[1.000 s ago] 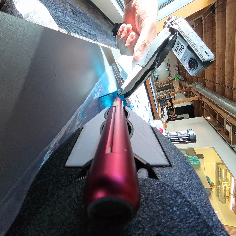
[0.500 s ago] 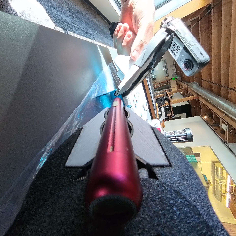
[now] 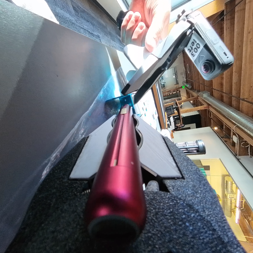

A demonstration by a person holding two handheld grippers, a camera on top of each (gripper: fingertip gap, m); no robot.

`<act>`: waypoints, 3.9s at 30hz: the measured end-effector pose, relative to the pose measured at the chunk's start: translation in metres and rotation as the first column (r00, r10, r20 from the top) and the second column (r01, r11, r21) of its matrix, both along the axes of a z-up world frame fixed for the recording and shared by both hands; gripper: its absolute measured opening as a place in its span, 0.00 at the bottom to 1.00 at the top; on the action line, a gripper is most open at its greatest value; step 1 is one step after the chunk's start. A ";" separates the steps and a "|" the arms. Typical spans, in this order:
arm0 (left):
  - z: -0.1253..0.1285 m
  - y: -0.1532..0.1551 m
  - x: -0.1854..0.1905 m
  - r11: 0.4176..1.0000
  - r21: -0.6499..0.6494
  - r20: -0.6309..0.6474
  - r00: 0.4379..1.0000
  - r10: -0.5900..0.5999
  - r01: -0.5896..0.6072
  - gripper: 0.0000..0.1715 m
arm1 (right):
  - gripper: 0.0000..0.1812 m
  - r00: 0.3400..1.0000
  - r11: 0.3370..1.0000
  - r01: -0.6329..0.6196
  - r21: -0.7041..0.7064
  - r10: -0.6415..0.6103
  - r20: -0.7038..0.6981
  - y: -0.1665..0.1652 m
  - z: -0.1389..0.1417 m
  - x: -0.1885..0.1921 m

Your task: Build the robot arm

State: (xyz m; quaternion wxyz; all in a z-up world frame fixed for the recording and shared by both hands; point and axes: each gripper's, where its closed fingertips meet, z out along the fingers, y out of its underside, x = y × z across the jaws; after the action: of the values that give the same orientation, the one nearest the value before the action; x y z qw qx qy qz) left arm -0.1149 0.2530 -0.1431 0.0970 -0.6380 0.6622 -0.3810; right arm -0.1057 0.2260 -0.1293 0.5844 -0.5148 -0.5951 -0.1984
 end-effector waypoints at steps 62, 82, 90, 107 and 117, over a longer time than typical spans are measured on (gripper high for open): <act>0.000 -0.002 0.018 0.954 0.068 0.203 0.940 0.274 -0.292 0.51 | 0.12 1.000 1.000 0.021 0.008 -0.021 0.017 0.009 -0.002 0.010; -0.006 0.001 0.018 0.943 0.163 0.207 0.944 0.255 -0.291 0.48 | 0.12 0.999 0.999 0.044 -0.008 -0.044 -0.002 0.010 -0.001 0.008; -0.003 0.000 0.018 0.956 0.095 0.213 0.944 0.252 -0.277 0.49 | 0.12 0.999 0.999 0.039 -0.011 -0.039 -0.007 0.010 -0.002 0.008; 0.002 -0.002 0.018 0.958 0.000 0.229 0.933 0.279 -0.286 0.51 | 0.13 0.992 0.990 0.003 -0.138 -0.021 -0.127 0.010 0.000 0.006; 0.005 -0.001 0.017 0.953 -0.028 0.241 0.923 0.299 -0.301 0.52 | 0.13 0.973 0.963 0.012 -0.270 -0.073 -0.219 0.013 0.003 0.006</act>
State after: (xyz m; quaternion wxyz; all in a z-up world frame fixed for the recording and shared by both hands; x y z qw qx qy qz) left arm -0.0981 0.2521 -0.1386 0.2374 -0.6800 0.5417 -0.4333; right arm -0.0998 0.2386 -0.1260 0.5695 -0.6208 -0.5344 -0.0688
